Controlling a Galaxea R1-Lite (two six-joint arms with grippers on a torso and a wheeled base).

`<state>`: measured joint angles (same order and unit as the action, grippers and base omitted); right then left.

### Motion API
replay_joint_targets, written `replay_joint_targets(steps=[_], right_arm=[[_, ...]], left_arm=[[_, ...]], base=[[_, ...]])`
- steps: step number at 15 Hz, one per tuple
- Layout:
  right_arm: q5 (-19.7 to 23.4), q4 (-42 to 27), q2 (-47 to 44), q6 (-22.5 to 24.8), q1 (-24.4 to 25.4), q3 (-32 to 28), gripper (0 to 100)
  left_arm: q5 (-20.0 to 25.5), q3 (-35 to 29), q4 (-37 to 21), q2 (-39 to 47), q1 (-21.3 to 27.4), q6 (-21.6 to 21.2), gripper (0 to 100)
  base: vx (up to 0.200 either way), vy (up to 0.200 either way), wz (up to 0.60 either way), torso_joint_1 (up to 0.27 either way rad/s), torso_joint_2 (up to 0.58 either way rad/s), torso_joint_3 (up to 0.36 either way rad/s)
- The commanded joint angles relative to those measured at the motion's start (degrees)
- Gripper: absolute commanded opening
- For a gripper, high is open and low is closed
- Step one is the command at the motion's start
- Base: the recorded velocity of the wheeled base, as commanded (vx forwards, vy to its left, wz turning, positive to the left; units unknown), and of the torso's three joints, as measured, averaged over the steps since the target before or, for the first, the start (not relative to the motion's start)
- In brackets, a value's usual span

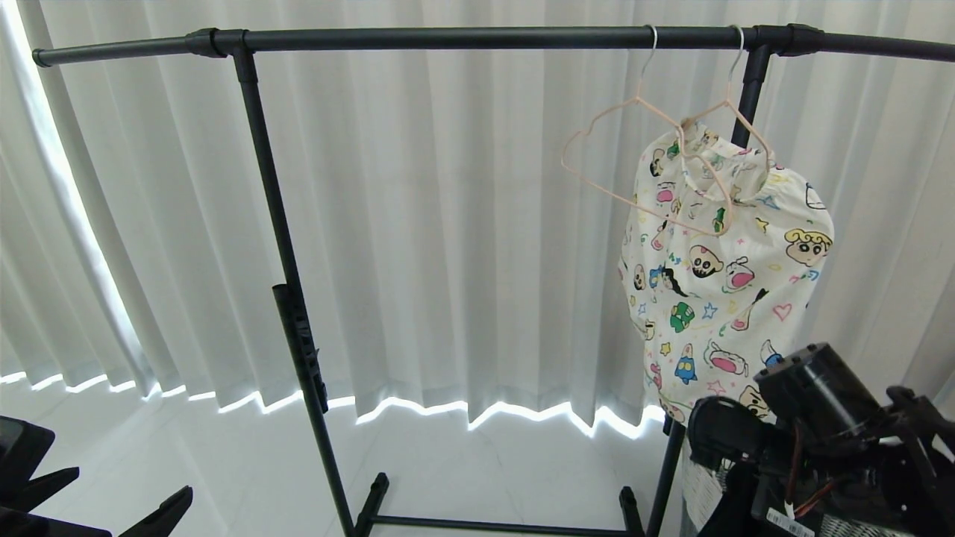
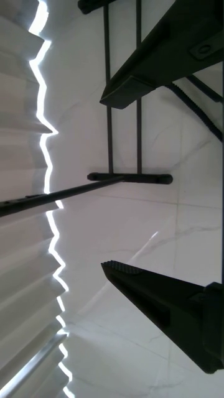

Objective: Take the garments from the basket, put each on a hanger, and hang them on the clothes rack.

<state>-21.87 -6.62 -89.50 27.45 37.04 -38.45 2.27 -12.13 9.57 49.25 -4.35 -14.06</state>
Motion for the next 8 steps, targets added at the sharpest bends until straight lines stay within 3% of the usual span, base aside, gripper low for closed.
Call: replay_joint_targets(steps=[1,3,6,8], right_arm=[[4.6,-16.7,3.6,-16.9,5.1,-16.6,0],[9.7,-26.4,4.1,-29.8,8.3,-24.8,0],[10.9,-27.7,5.5,-32.6,8.9,-26.3,0],[10.9,-27.4,6.1,-31.7,8.8,-26.3,0]], left_arm=[[0.0,0.3,0.0,-1.3,0.0,-0.1,100],[0.0,0.5,0.0,-1.8,0.0,-0.1,100],[0.0,0.4,0.0,-1.8,0.0,-0.1,100],[0.0,0.4,0.0,-1.9,0.0,-0.1,100]], base=[[0.000,0.000,0.00,0.000,0.00,0.000],[0.000,0.000,0.00,0.000,0.00,0.000],[0.000,0.000,0.00,0.000,0.00,0.000],[-0.200,0.000,0.00,0.002,0.00,0.007]])
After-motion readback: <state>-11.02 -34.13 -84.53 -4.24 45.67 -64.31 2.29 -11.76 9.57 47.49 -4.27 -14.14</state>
